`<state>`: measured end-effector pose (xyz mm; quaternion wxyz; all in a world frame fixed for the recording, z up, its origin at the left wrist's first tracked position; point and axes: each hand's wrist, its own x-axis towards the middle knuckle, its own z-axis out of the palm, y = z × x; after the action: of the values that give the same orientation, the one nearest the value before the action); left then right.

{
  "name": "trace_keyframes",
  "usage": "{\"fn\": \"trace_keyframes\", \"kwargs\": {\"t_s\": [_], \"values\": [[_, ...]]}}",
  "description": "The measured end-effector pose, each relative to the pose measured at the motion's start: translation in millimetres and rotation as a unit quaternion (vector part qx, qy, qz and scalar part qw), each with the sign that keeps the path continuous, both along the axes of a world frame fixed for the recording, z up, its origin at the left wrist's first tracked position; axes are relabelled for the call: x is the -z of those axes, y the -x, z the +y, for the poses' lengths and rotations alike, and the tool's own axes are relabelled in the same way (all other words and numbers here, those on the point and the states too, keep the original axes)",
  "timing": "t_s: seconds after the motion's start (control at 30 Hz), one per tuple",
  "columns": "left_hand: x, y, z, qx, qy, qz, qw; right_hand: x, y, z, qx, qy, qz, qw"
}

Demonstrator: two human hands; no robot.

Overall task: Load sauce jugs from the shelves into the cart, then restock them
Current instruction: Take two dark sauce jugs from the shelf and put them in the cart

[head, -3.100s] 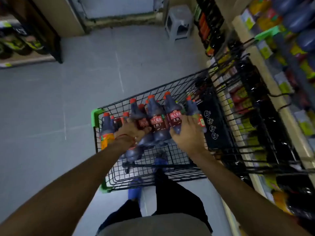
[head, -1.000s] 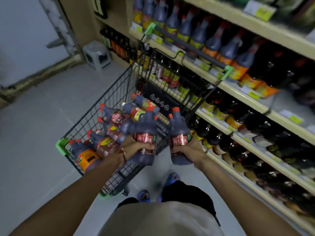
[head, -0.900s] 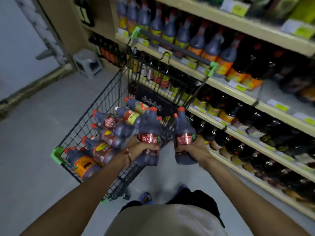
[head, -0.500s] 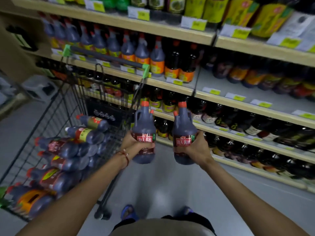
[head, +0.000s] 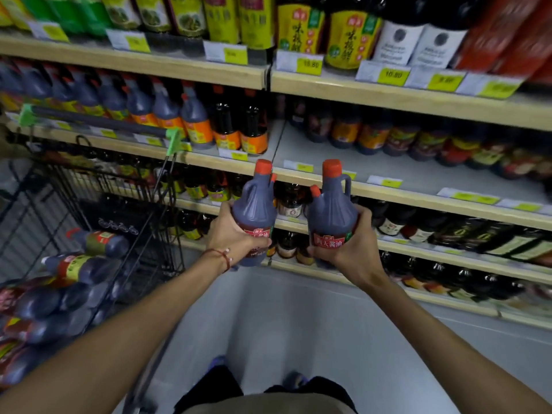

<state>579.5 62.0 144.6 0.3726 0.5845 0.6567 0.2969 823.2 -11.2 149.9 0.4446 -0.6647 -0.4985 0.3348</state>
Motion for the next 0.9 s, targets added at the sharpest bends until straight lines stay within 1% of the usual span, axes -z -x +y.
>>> {"fn": "trace_keyframes", "kwargs": {"t_s": [0.13, 0.2, 0.27, 0.37, 0.5, 0.63, 0.73, 0.9], "values": [[2.0, -15.6, 28.6, 0.039, -0.049, 0.012, 0.998, -1.3, -8.4, 19.1, 0.011, -0.008, -0.011, 1.000], [1.4, -17.4, 49.9, 0.077, -0.068, 0.032, 0.994, -0.4, -8.4, 32.4, 0.028, -0.009, -0.023, 0.999], [0.0, -17.5, 72.0, 0.120, -0.066, 0.055, 0.989, 0.7, -4.6, 44.7, 0.047, -0.005, -0.023, 0.999], [1.8, -19.9, 103.3, 0.146, -0.060, 0.071, 0.985, 5.0, 4.3, 64.5, 0.069, 0.007, -0.016, 0.997], [11.3, -25.3, 136.1, 0.159, -0.072, 0.053, 0.983, 18.2, 16.0, 89.8, 0.101, 0.002, 0.002, 0.995], [26.7, -31.3, 156.8, 0.158, -0.110, 0.011, 0.981, 38.7, 17.5, 109.8, 0.128, -0.021, 0.009, 0.991], [42.7, -38.2, 168.2, 0.161, -0.158, -0.017, 0.974, 55.6, 12.1, 123.3, 0.128, -0.044, 0.011, 0.991], [70.6, -56.0, 184.0, 0.149, -0.221, -0.038, 0.963, 82.3, -4.3, 145.9, 0.109, -0.104, -0.017, 0.988]]}}
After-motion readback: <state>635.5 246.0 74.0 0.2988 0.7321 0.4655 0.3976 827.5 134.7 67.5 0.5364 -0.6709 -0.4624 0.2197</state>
